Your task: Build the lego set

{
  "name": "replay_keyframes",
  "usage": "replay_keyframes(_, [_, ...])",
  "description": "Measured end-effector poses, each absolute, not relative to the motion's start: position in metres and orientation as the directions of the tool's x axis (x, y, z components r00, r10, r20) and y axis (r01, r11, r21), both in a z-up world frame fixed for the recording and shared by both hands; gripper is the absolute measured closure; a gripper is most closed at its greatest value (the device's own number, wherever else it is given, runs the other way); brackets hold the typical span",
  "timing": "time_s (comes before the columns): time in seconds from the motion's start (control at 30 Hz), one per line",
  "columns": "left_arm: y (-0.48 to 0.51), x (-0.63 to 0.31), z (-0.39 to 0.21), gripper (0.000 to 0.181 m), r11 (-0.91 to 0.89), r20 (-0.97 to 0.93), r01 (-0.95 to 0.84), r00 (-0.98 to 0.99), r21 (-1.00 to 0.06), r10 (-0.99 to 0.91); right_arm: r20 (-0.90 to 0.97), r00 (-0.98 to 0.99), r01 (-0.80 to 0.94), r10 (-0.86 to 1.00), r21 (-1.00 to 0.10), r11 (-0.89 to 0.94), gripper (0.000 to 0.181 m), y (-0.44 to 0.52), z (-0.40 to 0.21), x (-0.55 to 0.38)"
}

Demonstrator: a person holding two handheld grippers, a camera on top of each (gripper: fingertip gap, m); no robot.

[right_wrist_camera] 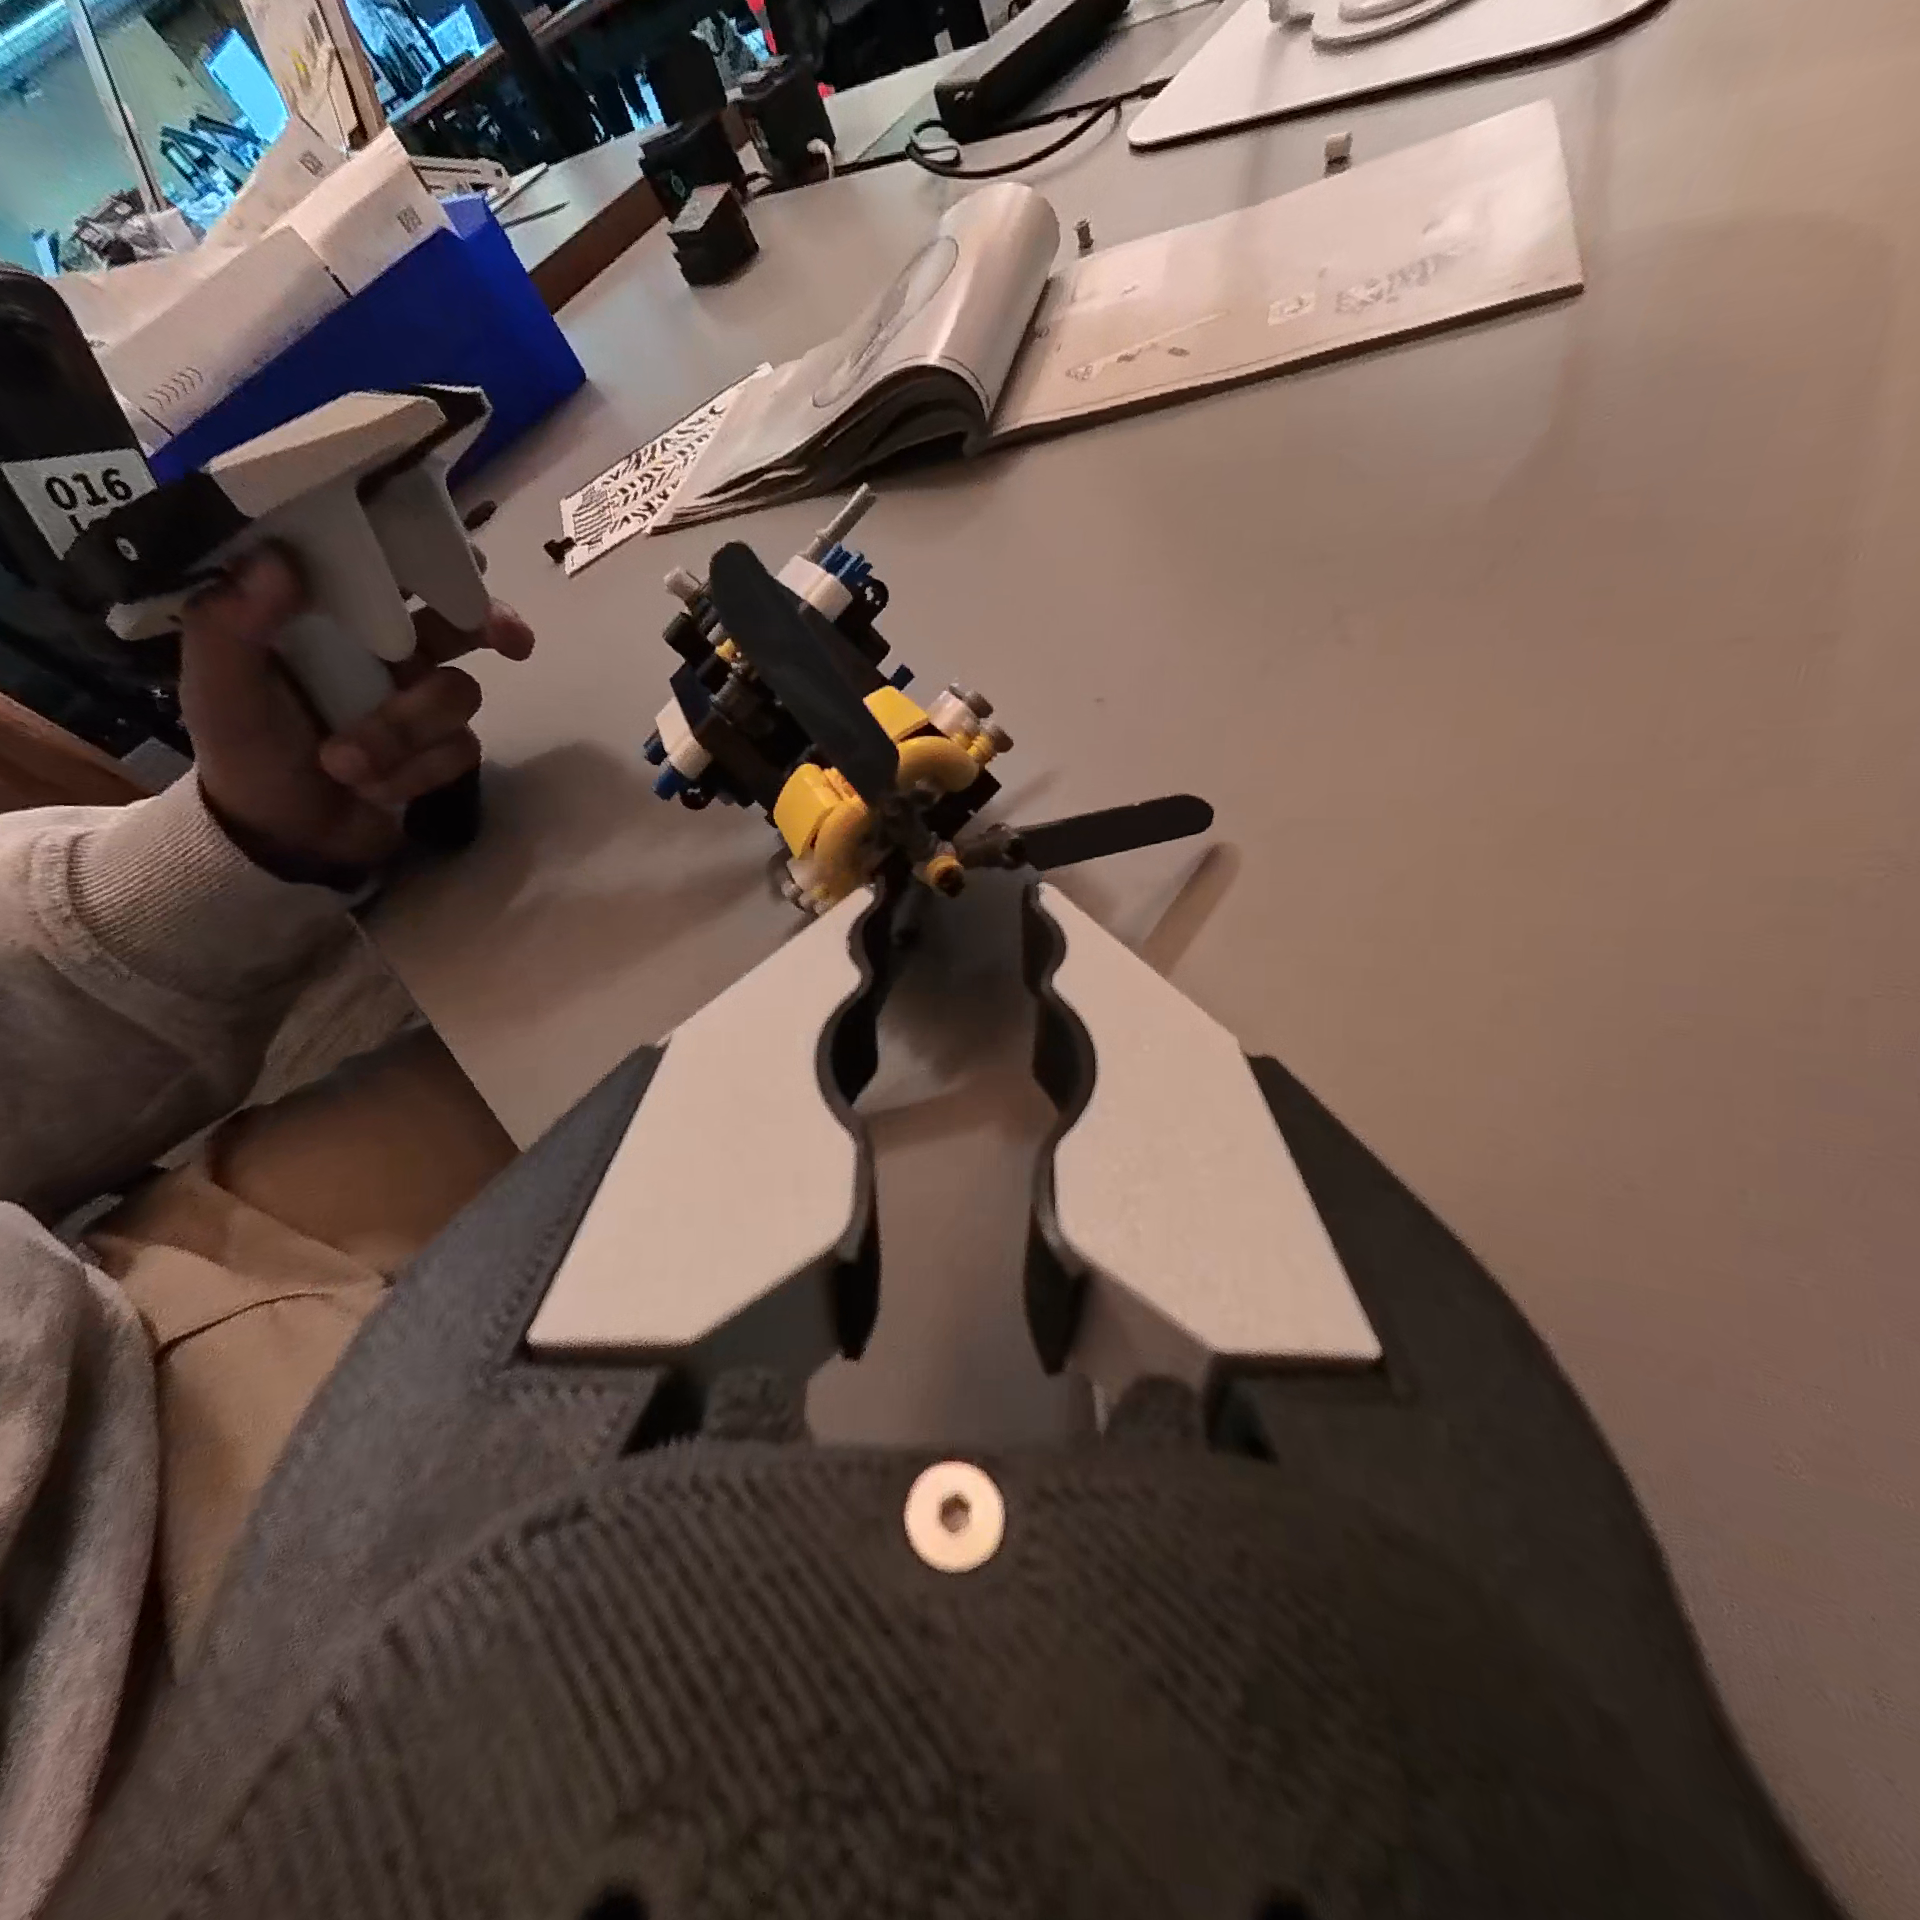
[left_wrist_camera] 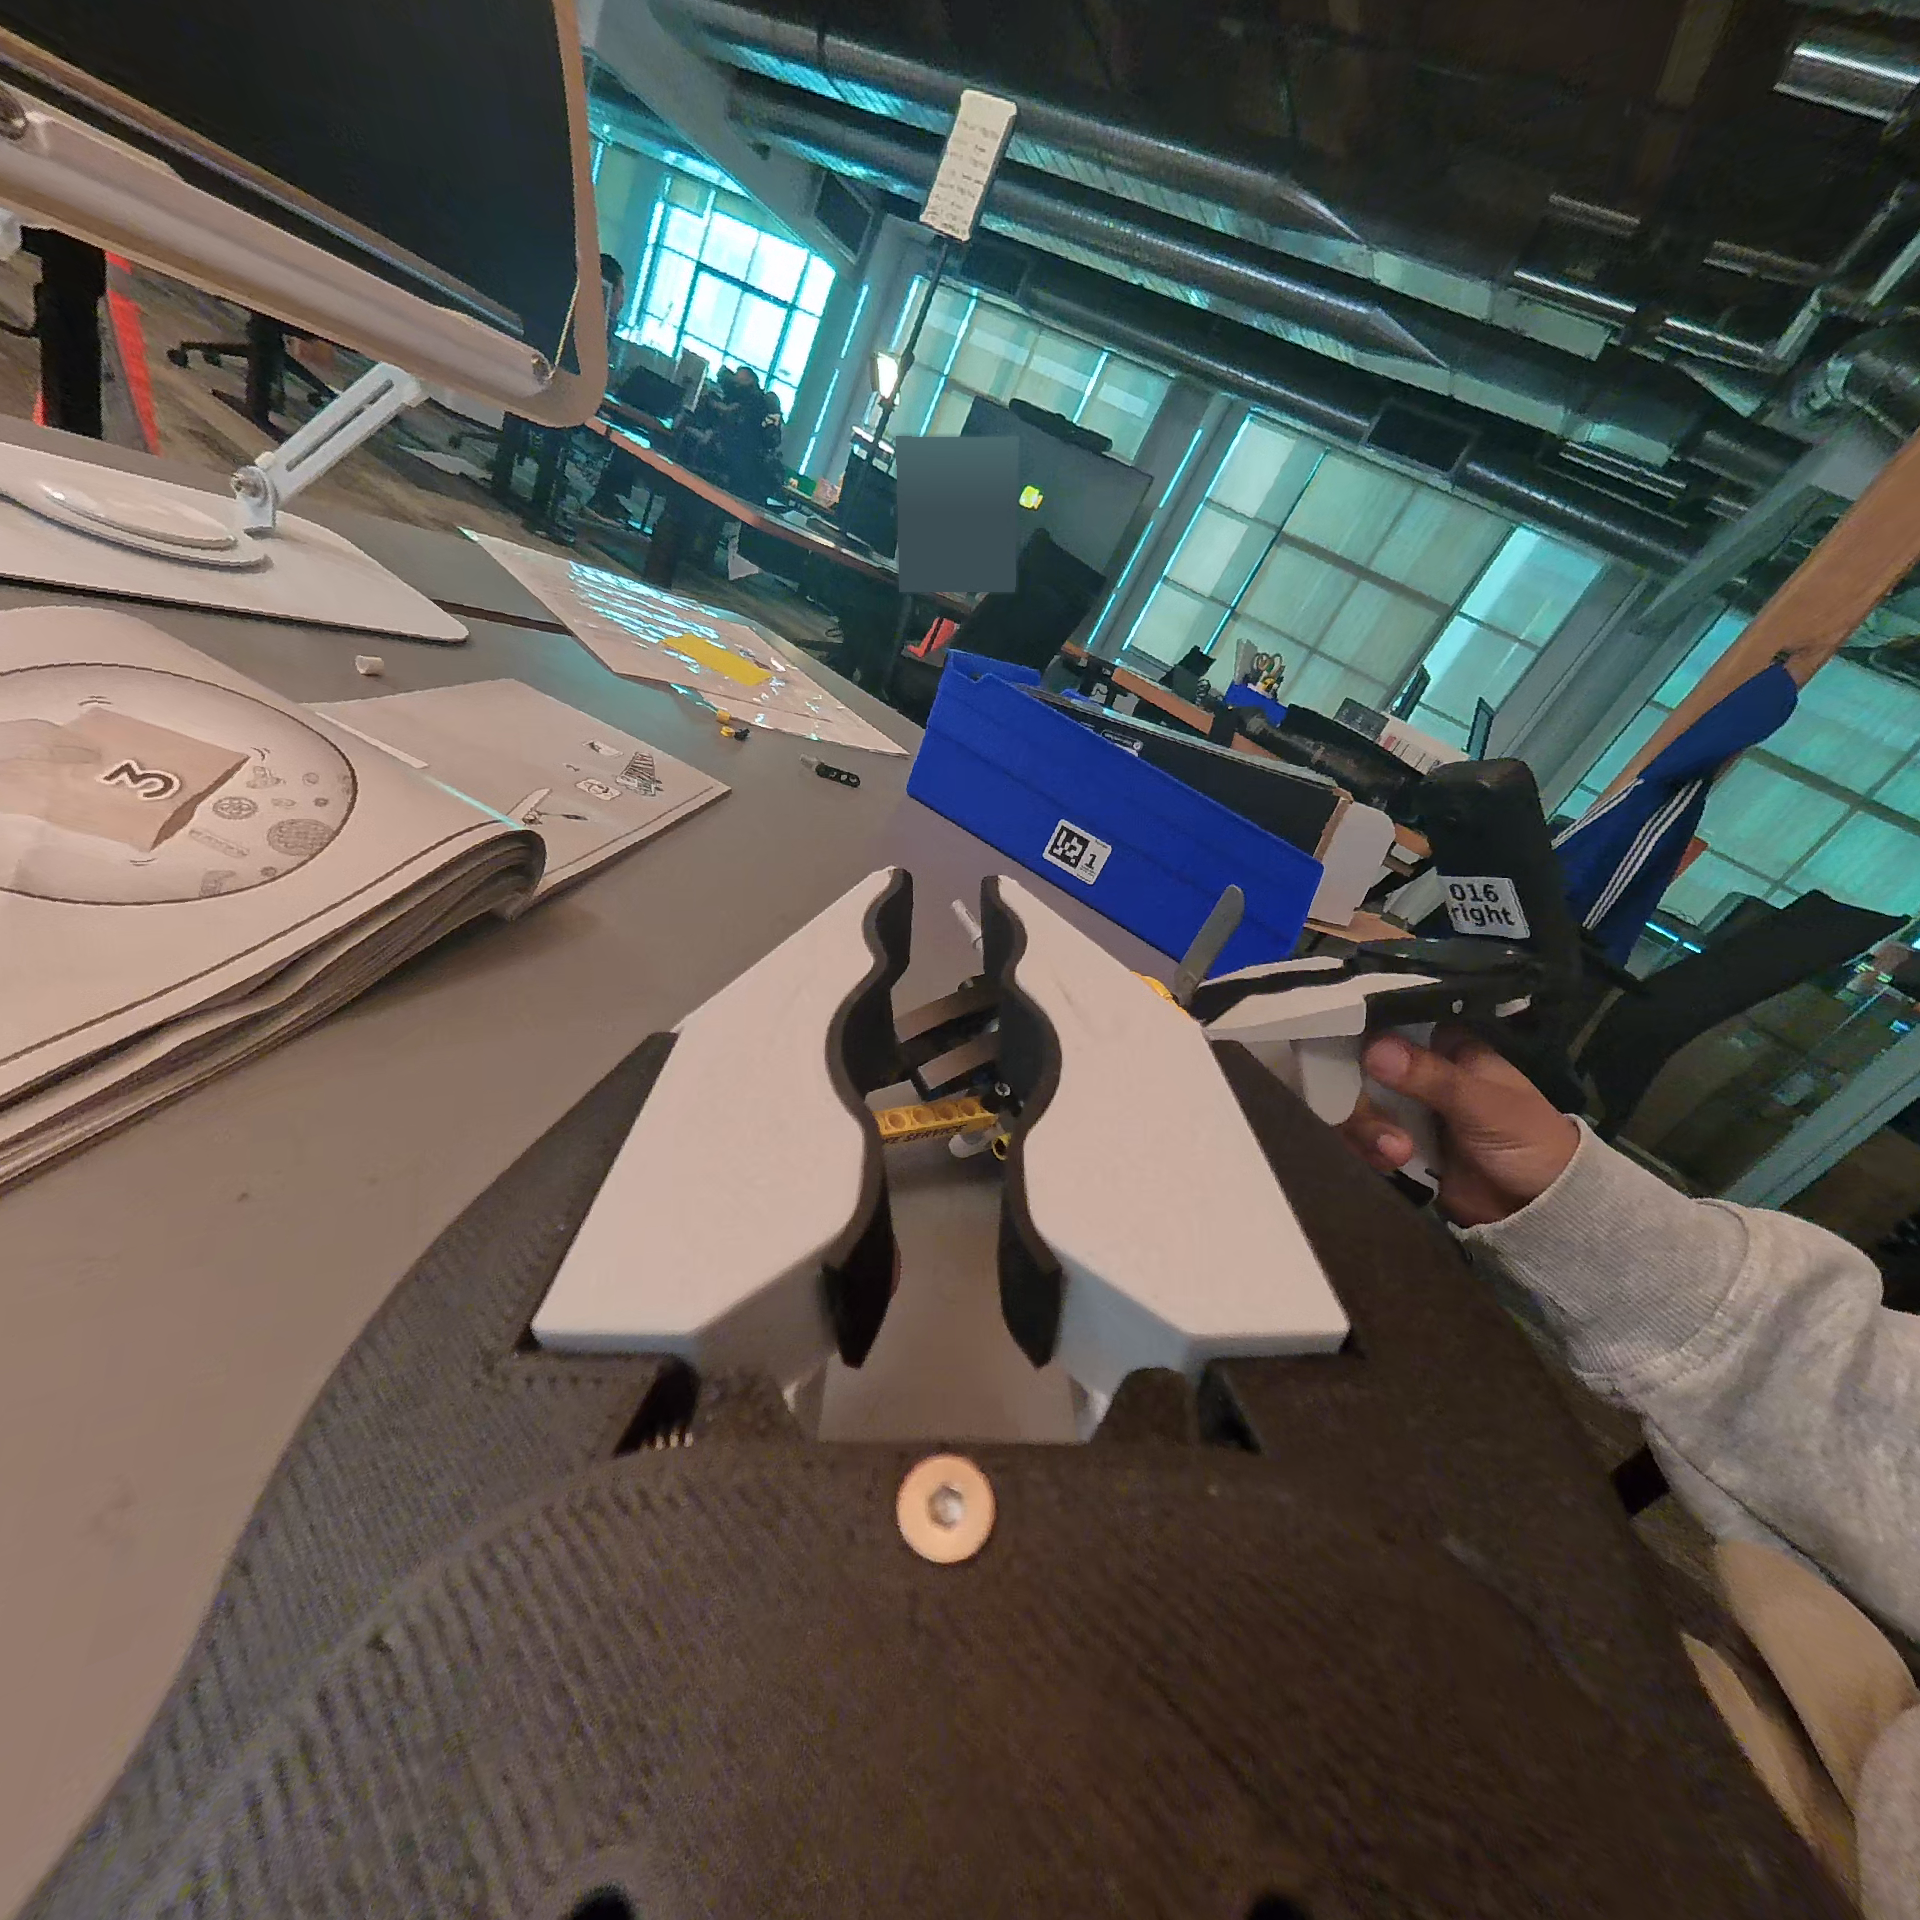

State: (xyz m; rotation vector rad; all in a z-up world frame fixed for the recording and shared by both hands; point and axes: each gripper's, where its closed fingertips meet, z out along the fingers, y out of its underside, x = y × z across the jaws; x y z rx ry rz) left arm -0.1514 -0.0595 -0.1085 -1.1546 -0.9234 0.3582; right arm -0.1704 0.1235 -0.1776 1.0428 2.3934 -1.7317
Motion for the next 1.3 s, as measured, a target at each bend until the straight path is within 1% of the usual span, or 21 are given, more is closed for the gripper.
replay_keyframes(0.13, [-0.060, -0.152, -0.109, 0.171, 0.401, 0.438, 0.203, 0.596, -0.893, 0.673, -0.364, -0.780, 0.507, 0.509, -0.845, 0.172, 0.160, 0.123, -0.178, -0.170])
replay_keyframes(0.3, [-0.060, -0.152, -0.109, 0.170, 0.403, 0.440, 0.205, 0.596, -0.892, 0.672, -0.355, -0.804, 0.494, 0.477, -0.845, 0.205, 0.157, 0.112, -0.179, -0.162])
replay_keyframes(0.53, [-0.060, -0.152, -0.109, 0.170, 0.405, 0.443, 0.207, 0.596, -0.891, 0.670, -0.337, -0.859, 0.447, 0.385, -0.861, 0.244, 0.166, 0.094, -0.175, -0.144])
replay_keyframes(0.7, [-0.060, -0.152, -0.109, 0.170, 0.408, 0.446, 0.208, 0.595, -0.889, 0.668, -0.293, -0.883, 0.405, 0.368, -0.871, 0.278, 0.167, 0.087, -0.176, -0.137])
replay_keyframes(0.87, [-0.060, -0.152, -0.109, 0.170, 0.406, 0.445, 0.208, 0.595, -0.890, 0.669, -0.247, -0.890, 0.373, 0.382, -0.877, 0.302, 0.176, 0.084, -0.178, -0.136])
replay_keyframes(1.13, [-0.057, -0.150, -0.108, 0.167, 0.390, 0.427, 0.202, 0.607, -0.898, 0.670, -0.162, -0.902, 0.318, 0.400, -0.875, 0.364, 0.176, 0.076, -0.184, -0.132])
replay_keyframes(1.3, [-0.056, -0.150, -0.108, 0.166, 0.377, 0.414, 0.196, 0.609, -0.905, 0.676, -0.157, -0.903, 0.316, 0.400, -0.874, 0.369, 0.176, 0.076, -0.185, -0.132])
